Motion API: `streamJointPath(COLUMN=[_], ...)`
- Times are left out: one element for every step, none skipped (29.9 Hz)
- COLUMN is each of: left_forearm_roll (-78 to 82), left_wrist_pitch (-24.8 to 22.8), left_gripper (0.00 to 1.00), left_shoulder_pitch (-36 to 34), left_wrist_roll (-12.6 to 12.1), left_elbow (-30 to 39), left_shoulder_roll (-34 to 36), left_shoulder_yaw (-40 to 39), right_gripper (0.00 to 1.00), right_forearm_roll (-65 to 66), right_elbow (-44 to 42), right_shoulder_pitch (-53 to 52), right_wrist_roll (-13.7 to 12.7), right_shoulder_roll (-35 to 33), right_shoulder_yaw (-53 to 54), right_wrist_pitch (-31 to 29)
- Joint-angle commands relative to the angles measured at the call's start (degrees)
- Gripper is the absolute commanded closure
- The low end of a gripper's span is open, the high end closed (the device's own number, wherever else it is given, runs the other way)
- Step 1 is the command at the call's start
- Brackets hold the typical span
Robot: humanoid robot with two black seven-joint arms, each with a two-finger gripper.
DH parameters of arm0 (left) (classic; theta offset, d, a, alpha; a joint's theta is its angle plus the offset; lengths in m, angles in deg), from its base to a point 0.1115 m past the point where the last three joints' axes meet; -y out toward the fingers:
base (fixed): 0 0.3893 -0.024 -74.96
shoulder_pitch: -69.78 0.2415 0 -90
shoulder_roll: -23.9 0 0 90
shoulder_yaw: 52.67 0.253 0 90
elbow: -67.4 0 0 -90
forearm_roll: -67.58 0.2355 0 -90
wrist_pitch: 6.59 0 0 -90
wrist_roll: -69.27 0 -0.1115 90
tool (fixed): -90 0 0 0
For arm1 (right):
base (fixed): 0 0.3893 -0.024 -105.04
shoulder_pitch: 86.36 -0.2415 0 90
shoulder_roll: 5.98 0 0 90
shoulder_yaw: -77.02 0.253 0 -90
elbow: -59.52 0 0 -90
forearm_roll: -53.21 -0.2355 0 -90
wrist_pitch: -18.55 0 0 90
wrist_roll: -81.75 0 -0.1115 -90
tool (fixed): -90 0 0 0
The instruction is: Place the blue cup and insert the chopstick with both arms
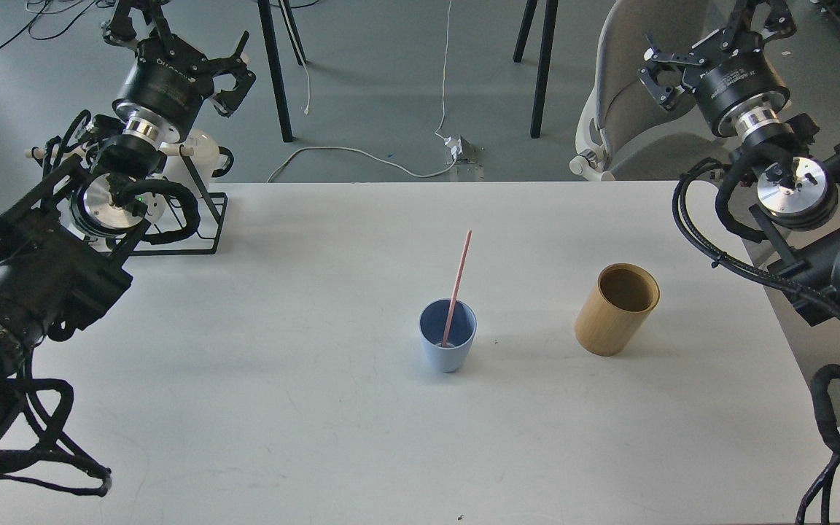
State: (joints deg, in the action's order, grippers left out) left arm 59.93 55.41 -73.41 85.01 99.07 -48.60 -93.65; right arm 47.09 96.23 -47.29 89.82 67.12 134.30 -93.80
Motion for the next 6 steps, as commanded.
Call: streamJointPath(left_forearm_roll=[0.00,0.00,0.00,0.00,0.00,0.00], left_wrist_pitch=[0.00,0.00,0.00,0.00,0.00,0.00], left_gripper=[0.00,0.00,0.00,0.00,0.00,0.00], left_shoulder_pitch=[0.01,0.01,-0.07,-0.16,-0.34,-0.69], left_wrist_roll=[0.00,0.00,0.00,0.00,-0.09,-0.09], left_elbow=[-0.03,-0.12,-0.12,-0.47,-1.00,-1.78], left_shoulder_roll=[-0.01,0.08,0.26,0.34,0.43,0.52], left_shoulder_yaw=[-0.07,-0.07,-0.16,-0.59,-1.12,-1.47], right_gripper=[0.00,0.00,0.00,0.00,0.00,0.00], right_forearm_roll=[-1.10,-1.10,-1.10,-1.10,-1.10,-1.10], right_elbow=[-0.24,-0.33,-0.41,-0.24,0.02,0.20], right_shoulder_pitch=[0.31,0.31,0.31,0.22,0.22,0.22], right_wrist_roll=[0.01,0.01,0.01,0.01,0.01,0.19], right_shoulder_roll=[0.91,1.26,1.52,1.70,1.70,1.70], right_shoulder_yaw=[1.43,1.34,1.26,0.73,0.47,0.38], right_wrist_pitch=[-1.73,-1.82,-1.91,-2.00,-2.00,-2.00])
